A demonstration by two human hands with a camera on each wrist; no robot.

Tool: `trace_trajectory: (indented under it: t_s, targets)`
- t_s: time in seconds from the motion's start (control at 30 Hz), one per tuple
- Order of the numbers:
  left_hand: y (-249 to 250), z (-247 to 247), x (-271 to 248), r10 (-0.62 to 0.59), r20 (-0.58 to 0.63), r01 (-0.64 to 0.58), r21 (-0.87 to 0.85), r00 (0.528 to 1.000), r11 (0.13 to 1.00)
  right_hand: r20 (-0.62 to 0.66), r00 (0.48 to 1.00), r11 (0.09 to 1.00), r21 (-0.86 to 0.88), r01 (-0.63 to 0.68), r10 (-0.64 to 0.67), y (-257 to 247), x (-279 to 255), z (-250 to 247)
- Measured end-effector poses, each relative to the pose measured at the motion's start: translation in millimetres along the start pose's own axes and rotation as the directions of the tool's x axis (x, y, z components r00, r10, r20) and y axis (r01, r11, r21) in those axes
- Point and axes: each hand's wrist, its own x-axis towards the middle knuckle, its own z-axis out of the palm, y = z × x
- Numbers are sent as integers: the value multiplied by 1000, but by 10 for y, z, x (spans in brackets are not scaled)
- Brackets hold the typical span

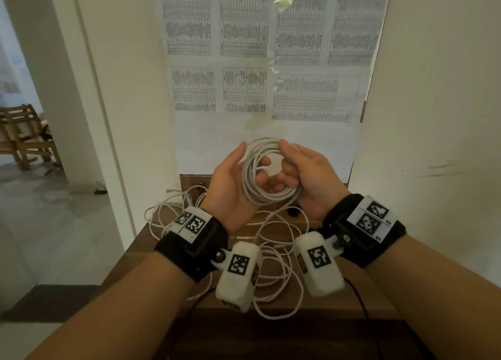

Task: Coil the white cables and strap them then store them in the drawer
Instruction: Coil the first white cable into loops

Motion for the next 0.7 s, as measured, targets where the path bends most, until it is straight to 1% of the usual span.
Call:
trace_trajectory:
  t_s: [0.03, 0.1, 0.2, 0.27, 0.33, 0.47, 0.53, 0.6, 0.63, 0.7]
  targets:
    - [-12, -1, -5, 19, 6, -19, 3, 1000, 1000, 2, 1000, 1000, 21, 7, -7, -6, 3, 5]
    - [-8, 2, 19, 53, -27, -53, 27, 998, 998, 16, 1000, 999, 29, 20, -21, -4, -6, 7]
    - [15, 6, 58, 80, -75, -76, 61, 994, 995, 53, 995, 996, -39, 81, -79, -1, -49, 40]
    - [31, -14, 68, 74, -85, -69, 59, 994, 996, 77, 992, 993, -53, 107, -103, 14, -58, 69]
    - [45, -25, 77, 52, -68, -50, 28, 996, 998, 82, 990, 993, -14, 114, -112, 13, -60, 91]
    - [58, -43, 77, -7, 47, 11, -71, 999, 997, 52, 994, 993, 80, 87, -91, -13, -45, 44]
    - [61, -60, 77, -28, 53, 31, -61, 998, 998, 36, 996, 993, 93, 77, -80, -9, -31, 8]
    - [49, -59, 88, -14, -23, 14, 19, 1000, 1000, 24, 997, 995, 78, 68, -70, 0, -28, -12]
    - [39, -53, 93, 10, -91, -2, 88, 996, 996, 24, 997, 996, 57, 66, -68, -5, -26, -17]
    - [14, -74, 104, 78, -236, -18, 246, 969, 969, 23, 997, 998, 13, 67, -67, -28, -30, -25]
